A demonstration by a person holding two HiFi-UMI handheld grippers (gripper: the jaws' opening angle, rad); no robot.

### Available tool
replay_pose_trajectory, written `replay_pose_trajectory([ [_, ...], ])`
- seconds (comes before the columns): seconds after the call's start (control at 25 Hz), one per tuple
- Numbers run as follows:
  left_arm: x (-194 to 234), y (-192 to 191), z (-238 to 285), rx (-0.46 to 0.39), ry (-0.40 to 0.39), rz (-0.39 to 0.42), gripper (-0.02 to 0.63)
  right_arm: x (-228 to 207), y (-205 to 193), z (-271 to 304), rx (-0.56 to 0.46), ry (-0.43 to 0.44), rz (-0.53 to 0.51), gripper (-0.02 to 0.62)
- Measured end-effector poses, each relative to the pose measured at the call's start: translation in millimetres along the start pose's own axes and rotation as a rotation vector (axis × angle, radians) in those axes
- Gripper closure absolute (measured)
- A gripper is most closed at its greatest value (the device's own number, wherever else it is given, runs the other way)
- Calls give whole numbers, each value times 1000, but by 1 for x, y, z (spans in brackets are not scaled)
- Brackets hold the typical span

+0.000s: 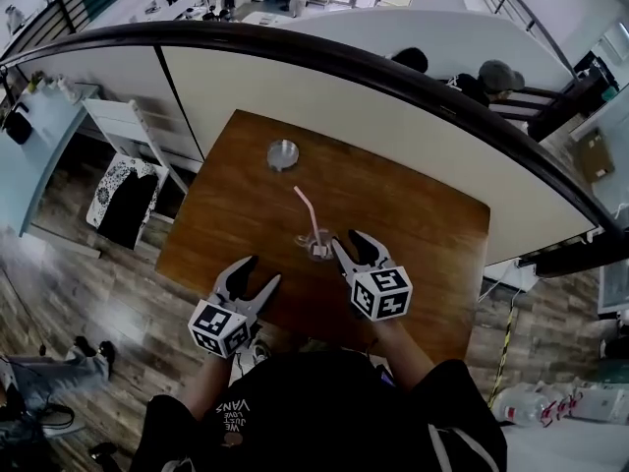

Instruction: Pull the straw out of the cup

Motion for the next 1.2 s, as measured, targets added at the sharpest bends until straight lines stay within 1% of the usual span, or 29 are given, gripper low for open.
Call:
replay_pose_trajectory([
  [0.28, 4, -8, 9, 21, 19, -16, 373, -4, -4, 37, 49, 52, -44, 445],
  [0.44, 7, -10, 11, 28, 25, -11, 373, -4, -10, 54, 87, 81, -67, 445],
  [0.6, 7, -11, 8, 37, 41, -33, 373, 0, -15, 70, 124, 112, -95, 445],
  [0.72, 7, -13, 5, 37, 47, -25, 373, 3, -17, 81, 147, 126, -130, 445],
  [0.84, 8, -16, 1, 39, 57, -19, 373, 5, -20, 92, 163, 125, -157, 445],
  [1.0, 11, -17, -7, 39, 82, -32, 373, 4, -21, 100, 180, 90, -195, 446],
  [1.2, 12, -19, -14, 43, 93, -37, 373, 6, -22, 102, 197, 74, -248, 453],
])
Point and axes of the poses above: the fingertips, and each gripper's own axes: z forward along the fingers, x to its left, y out of its top, the point moved 7 cm from there along -z, backward along the fingers
